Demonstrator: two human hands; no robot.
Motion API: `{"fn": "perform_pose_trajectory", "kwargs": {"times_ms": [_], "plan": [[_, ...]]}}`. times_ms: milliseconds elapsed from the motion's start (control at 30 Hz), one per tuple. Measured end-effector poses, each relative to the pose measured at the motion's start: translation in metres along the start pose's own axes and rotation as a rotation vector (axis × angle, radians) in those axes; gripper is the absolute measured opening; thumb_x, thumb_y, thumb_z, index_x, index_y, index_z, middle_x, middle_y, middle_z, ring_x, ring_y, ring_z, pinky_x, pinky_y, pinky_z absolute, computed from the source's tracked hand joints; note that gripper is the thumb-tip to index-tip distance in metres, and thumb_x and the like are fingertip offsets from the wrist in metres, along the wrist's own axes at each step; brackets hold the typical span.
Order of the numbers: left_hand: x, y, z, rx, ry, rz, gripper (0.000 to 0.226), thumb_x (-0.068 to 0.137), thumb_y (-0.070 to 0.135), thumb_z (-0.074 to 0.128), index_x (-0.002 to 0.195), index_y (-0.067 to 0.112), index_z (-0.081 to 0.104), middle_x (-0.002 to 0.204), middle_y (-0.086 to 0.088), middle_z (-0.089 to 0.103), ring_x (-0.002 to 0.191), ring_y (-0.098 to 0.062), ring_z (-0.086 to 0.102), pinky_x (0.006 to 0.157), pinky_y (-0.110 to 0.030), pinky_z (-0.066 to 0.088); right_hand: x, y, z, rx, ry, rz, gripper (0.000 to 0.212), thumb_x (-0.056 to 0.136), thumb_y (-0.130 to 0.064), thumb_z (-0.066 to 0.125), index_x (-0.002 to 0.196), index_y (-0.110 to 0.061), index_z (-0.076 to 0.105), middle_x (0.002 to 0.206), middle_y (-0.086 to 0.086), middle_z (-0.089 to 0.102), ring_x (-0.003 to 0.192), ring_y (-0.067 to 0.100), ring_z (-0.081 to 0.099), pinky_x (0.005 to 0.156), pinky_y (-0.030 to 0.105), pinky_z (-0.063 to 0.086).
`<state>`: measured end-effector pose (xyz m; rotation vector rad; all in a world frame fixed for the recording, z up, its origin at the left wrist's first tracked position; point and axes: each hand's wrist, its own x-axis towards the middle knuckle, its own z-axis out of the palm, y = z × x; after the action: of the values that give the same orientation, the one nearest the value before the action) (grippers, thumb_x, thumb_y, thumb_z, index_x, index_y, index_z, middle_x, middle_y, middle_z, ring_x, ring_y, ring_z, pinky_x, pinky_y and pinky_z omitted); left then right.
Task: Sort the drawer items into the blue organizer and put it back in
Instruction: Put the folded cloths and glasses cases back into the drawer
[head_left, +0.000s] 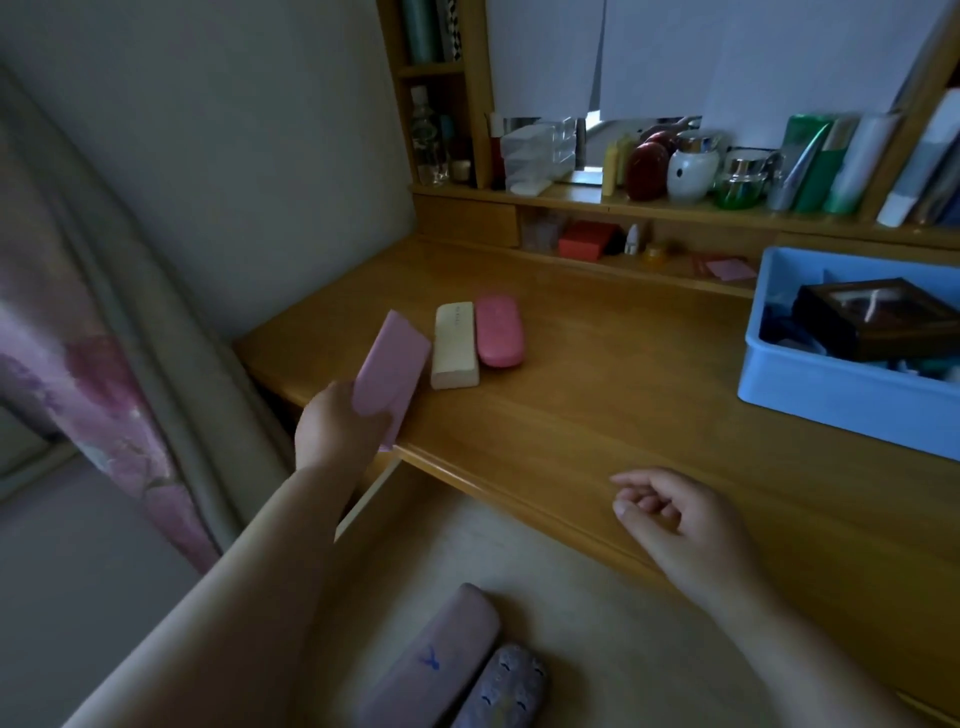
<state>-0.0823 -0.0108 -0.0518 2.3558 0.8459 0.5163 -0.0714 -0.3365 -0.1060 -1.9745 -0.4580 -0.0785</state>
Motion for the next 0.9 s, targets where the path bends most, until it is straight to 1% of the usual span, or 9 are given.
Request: {"fn": "perform_pose_trajectory", "kwargs": {"times_ms": [100,200,333,433,500,600,700,833,900], "plan": [[-0.065,-0.012,-0.022,-0.174,-0.054,0.085,0.033,0.068,0.023,0.069,0.098,0.033,0.059,0.077,0.012,0.063,0.071,-0.011,0.06,0.052,-0.026,0.043,0.0,0.0,0.0,0.007,-0.018,0.017,0.023,0.08,-0.018,0.07,0.084,-0.04,0.066,0.077,-0.021,0.065,0.073,0.0,0.055,0.062,0.007,0.042],[-0.143,-0.021,-0.028,-0.104,-0.209,0.24,0.052,0.06,0.029,0.073,0.107,0.042,0.057,0.078,0.014,0.066,0.069,-0.003,0.061,0.058,-0.027,0.05,0.001,0.0,0.0,0.005,-0.011,0.02,0.018,0.085,-0.022,0.066,0.081,-0.039,0.066,0.074,-0.025,0.064,0.072,-0.003,0.056,0.062,0.008,0.043],[-0.214,-0.02,-0.014,-0.117,-0.244,0.321,0.054,0.064,0.031,0.072,0.114,0.041,0.055,0.081,0.02,0.065,0.072,-0.001,0.06,0.062,-0.018,0.047,0.002,-0.002,-0.002,0.092,0.041,0.066,0.024,0.091,-0.041,0.048,0.081,-0.033,0.067,0.081,-0.011,0.07,0.082,0.007,0.065,0.077,0.03,0.051],[-0.247,-0.012,-0.003,-0.118,-0.243,0.324,0.055,0.066,0.036,0.069,0.119,0.043,0.055,0.088,0.022,0.061,0.086,-0.004,0.059,0.066,-0.001,0.037,0.0,-0.006,-0.003,0.102,0.044,0.075,0.037,0.087,-0.051,0.037,0.082,-0.031,0.068,0.08,-0.011,0.07,0.077,0.001,0.063,0.072,0.024,0.048],[-0.266,-0.013,0.004,-0.112,-0.275,0.331,0.06,0.065,0.04,0.067,0.12,0.052,0.047,0.098,0.028,0.057,0.102,0.002,0.052,0.072,0.008,0.028,0.0,-0.007,-0.004,0.091,0.042,0.084,0.038,0.089,-0.051,0.037,0.083,-0.029,0.068,0.08,-0.012,0.07,0.078,0.002,0.062,0.071,0.023,0.047],[-0.283,-0.017,0.013,-0.033,-0.44,0.306,0.066,0.07,0.051,0.058,0.126,0.059,0.026,0.135,0.034,0.04,0.123,0.012,0.036,0.084,0.009,0.021,0.0,-0.006,-0.005,0.041,0.019,0.085,0.033,0.097,-0.042,0.04,0.086,-0.028,0.068,0.082,-0.014,0.068,0.082,0.003,0.062,0.07,0.021,0.045],[-0.284,-0.018,0.03,0.064,-0.503,0.291,0.068,0.08,0.048,0.056,0.139,0.047,0.022,0.142,0.026,0.037,0.123,0.003,0.044,0.087,-0.004,0.029,-0.001,-0.006,-0.005,0.037,0.018,0.081,0.03,0.098,-0.037,0.042,0.085,-0.027,0.068,0.081,-0.015,0.067,0.083,0.004,0.063,0.069,0.02,0.044],[-0.278,-0.01,0.058,0.182,-0.658,0.289,0.077,0.084,0.045,0.056,0.148,0.026,0.019,0.149,0.007,0.032,0.133,-0.003,0.034,0.103,-0.017,0.026,0.0,-0.007,-0.004,0.045,0.024,0.078,0.031,0.095,-0.042,0.046,0.084,-0.025,0.068,0.079,-0.011,0.068,0.081,0.009,0.064,0.072,0.025,0.046],[-0.268,-0.004,0.058,0.234,-0.501,0.409,0.08,0.074,0.053,0.067,0.138,0.012,0.042,0.136,-0.004,0.051,0.121,-0.002,0.049,0.101,-0.015,0.032,-0.001,-0.008,-0.004,0.042,0.042,0.072,0.035,0.087,-0.049,0.043,0.081,-0.026,0.069,0.077,-0.011,0.069,0.078,0.005,0.064,0.073,0.025,0.047]]}}
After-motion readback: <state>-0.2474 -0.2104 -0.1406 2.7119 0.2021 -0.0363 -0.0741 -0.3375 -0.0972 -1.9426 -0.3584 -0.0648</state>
